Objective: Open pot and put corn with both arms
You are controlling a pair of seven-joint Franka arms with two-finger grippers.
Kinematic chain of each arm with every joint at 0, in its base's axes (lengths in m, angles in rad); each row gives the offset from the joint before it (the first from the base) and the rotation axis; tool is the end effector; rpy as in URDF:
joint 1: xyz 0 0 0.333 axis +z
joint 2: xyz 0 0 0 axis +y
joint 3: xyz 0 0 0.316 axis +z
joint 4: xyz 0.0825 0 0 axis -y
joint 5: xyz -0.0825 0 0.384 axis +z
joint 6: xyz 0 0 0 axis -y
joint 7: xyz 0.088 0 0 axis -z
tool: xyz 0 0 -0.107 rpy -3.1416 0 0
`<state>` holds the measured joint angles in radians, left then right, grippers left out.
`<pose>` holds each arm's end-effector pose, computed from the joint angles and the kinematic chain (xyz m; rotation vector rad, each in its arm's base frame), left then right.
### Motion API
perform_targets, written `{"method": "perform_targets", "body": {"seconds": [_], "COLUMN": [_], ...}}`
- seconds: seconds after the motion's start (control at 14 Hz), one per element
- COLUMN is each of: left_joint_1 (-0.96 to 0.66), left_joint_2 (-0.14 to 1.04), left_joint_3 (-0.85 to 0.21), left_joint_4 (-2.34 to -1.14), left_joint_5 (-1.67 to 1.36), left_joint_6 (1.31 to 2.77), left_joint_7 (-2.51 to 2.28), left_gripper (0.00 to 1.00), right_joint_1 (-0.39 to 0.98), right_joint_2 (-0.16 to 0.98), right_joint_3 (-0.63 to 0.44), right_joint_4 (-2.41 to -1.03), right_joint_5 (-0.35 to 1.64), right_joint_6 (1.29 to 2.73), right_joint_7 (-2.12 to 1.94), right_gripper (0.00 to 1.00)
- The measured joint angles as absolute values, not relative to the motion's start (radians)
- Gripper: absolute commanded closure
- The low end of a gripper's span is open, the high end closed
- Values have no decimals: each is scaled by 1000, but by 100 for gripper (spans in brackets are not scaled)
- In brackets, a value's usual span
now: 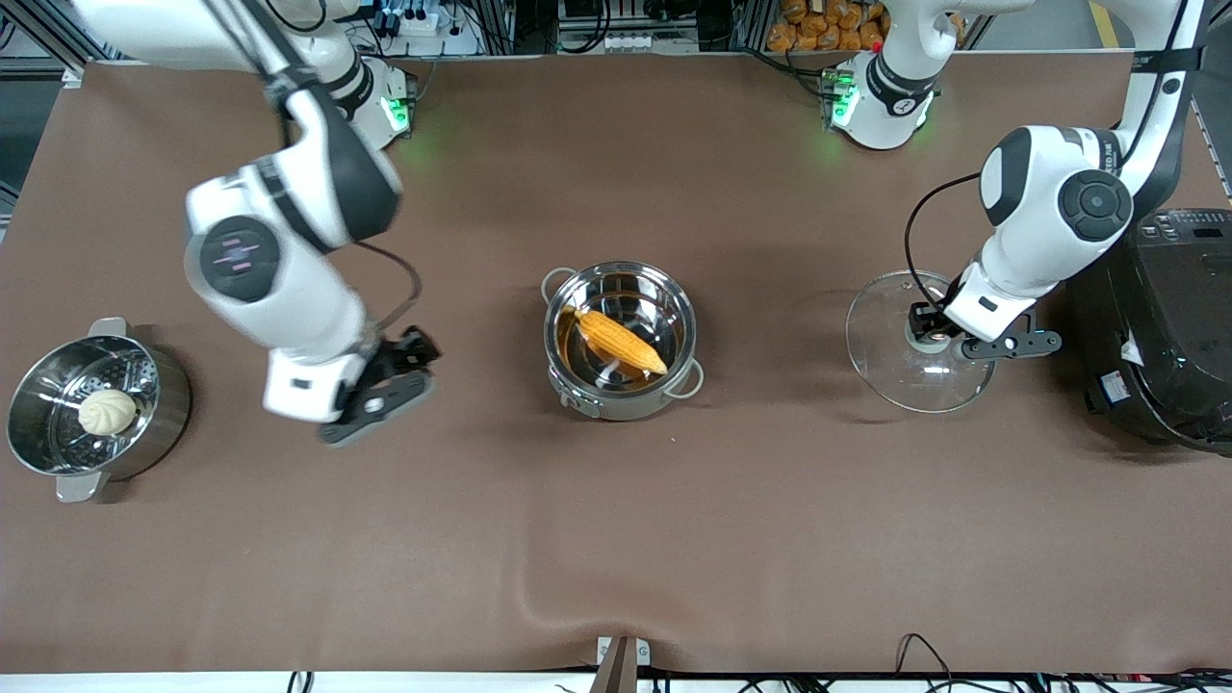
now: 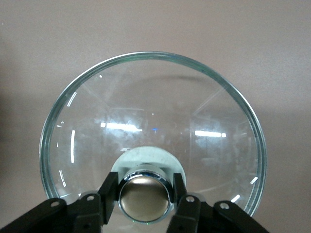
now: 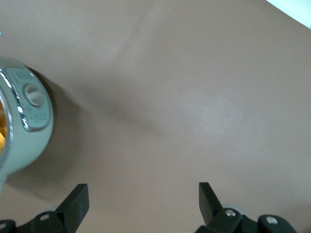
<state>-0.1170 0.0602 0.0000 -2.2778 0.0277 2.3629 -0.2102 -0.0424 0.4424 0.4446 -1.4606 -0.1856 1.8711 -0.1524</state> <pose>0.5221 -0.0610 0.3315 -3.1238 -0.1152 -0.0434 0.6488 0.2087 0.4490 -3.0064 -0.8808 -0.0164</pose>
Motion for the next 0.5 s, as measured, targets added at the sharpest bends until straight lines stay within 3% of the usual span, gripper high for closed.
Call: {"method": "perform_targets", "body": {"seconds": [0.29,0.5], "left_joint_1": [-117,-117], "left_joint_2": [69,93], "left_joint_3": [0,0], "left_joint_4": [-2376,-2405], "left_joint_5": [28,28], "left_joint_6": [2502,2560], "left_joint_7": [-210,-209], "left_gripper": [100,100], "right_joint_1": [-97,-65], "right_joint_2": [390,305], "right_joint_3": [398,262], "right_joint_4": [-1462,-1462], "right_joint_5": [-146,-93], "right_joint_6": [1792,1722], "right_joint_7": [-236,-236], "right_gripper": [0,0]}}
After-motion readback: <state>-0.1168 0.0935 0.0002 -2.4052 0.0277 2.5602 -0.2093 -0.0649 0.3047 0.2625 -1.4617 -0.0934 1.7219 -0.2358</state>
